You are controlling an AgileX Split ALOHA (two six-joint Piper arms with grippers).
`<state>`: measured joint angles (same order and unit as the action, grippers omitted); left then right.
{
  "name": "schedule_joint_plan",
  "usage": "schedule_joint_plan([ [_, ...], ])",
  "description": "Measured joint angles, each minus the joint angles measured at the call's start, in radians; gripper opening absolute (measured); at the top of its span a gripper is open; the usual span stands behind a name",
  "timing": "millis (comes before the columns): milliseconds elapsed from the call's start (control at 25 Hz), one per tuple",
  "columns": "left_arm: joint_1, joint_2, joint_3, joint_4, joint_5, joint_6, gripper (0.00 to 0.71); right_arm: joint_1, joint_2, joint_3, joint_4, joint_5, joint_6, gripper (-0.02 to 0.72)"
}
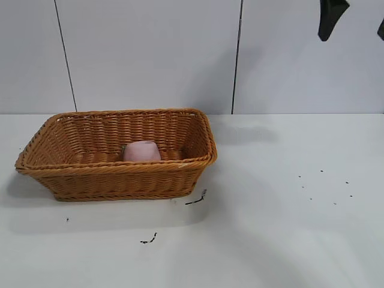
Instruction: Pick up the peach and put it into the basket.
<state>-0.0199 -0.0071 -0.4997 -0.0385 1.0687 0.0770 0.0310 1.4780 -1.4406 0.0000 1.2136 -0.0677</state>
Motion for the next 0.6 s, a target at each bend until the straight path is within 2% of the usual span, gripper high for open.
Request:
schedule_joint_plan([
  [240, 0.000, 0.000, 0.000, 0.000, 0.000, 0.000, 0.692, 0.000, -0.338, 0.416, 0.000, 0.000, 0.003, 0.689],
  [600, 0.000, 0.000, 0.000, 0.000, 0.000, 0.000, 0.692, 0.000, -0.897, 0.875, 0.023, -0.090, 0.003, 0.689],
])
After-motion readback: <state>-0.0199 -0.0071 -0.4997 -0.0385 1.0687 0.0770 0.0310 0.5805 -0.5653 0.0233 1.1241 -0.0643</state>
